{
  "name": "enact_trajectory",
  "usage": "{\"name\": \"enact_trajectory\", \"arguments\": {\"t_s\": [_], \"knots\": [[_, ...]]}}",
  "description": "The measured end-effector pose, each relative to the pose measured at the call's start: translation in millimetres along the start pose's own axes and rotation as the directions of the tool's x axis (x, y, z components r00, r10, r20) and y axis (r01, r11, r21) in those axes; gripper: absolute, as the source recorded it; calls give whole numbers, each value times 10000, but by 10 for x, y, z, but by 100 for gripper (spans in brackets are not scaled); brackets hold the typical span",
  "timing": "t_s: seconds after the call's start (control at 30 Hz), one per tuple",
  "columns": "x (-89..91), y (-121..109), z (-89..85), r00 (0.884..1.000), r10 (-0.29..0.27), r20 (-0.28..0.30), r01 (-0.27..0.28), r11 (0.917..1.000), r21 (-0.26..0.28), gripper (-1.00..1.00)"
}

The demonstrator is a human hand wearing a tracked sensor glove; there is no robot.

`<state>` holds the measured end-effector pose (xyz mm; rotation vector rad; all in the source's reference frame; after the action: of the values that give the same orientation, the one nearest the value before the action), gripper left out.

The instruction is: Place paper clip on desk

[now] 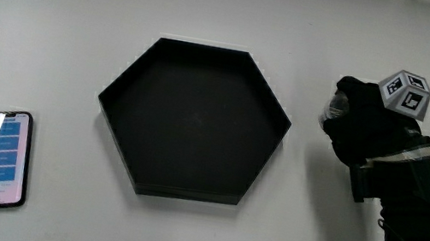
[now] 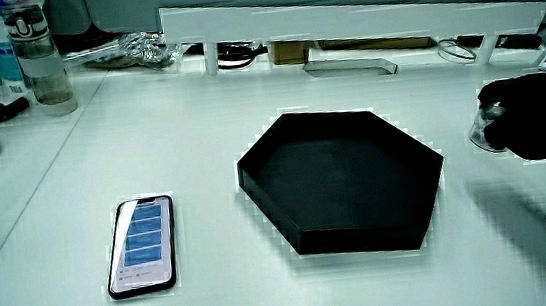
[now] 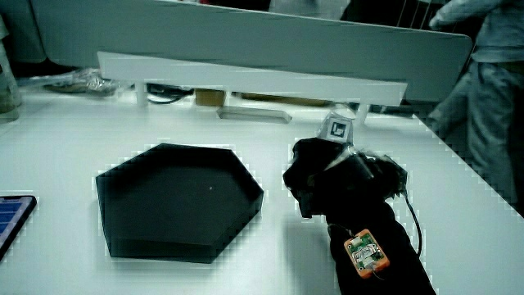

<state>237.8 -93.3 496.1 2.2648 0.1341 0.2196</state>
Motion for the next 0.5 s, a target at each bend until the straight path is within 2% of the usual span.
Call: {"name": "enact_trajectory", "arguments": {"t_s": [0.1,0.2,0.3,0.5], "knots": [[106,34,-47,9994,-309,129,310,9995,-89,0],[124,35,-73,9997,-260,31,260,9997,21,0],[148,67,-123,9988,-455,162,454,9990,41,0],[223,131,-278,9978,-666,62,667,9974,-286,0]]}}
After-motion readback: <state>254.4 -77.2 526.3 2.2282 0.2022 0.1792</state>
